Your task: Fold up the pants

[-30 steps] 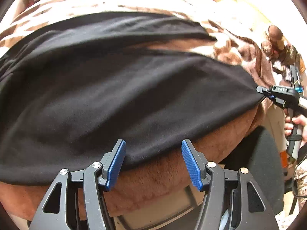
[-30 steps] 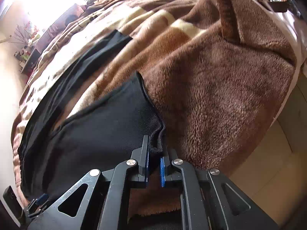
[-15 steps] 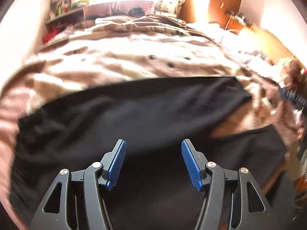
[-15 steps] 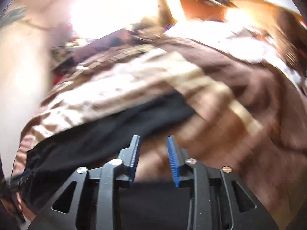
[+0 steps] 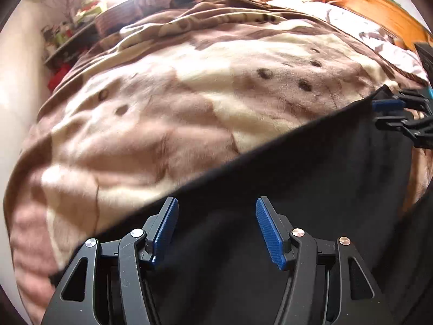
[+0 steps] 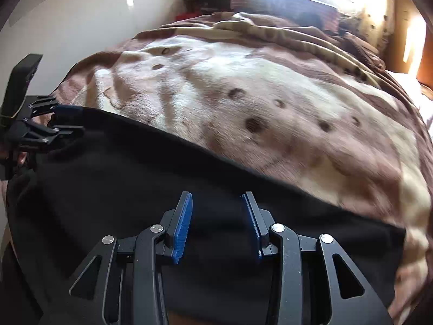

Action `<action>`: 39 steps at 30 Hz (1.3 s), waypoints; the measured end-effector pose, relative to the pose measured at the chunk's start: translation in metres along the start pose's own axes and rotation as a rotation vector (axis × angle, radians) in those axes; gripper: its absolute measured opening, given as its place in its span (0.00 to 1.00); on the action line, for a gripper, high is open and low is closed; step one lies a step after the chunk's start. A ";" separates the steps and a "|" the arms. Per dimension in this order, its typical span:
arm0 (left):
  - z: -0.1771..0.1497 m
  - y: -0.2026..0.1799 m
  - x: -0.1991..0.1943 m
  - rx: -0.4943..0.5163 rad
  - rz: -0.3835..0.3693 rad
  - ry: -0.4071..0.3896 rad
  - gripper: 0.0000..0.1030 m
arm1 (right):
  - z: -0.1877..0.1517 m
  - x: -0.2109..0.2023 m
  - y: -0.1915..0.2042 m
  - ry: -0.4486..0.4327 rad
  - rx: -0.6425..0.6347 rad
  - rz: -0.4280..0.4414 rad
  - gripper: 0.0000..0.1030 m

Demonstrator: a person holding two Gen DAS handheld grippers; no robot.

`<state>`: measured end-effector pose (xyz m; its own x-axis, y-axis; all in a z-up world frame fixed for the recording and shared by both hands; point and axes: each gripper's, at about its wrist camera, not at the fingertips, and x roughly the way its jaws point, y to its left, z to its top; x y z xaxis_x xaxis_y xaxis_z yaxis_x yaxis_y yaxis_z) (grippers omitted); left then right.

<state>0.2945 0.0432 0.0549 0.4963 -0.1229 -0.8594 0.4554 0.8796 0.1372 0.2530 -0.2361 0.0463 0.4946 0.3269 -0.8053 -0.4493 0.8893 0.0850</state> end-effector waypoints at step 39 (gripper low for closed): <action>0.048 -0.003 0.083 0.210 0.003 0.016 0.10 | 0.043 0.087 0.025 0.065 -0.194 -0.030 0.08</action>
<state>0.3699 0.0083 0.0066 0.4866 -0.1120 -0.8664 0.5994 0.7643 0.2378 0.3170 -0.1716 0.0037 0.4641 0.2740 -0.8423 -0.5732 0.8179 -0.0497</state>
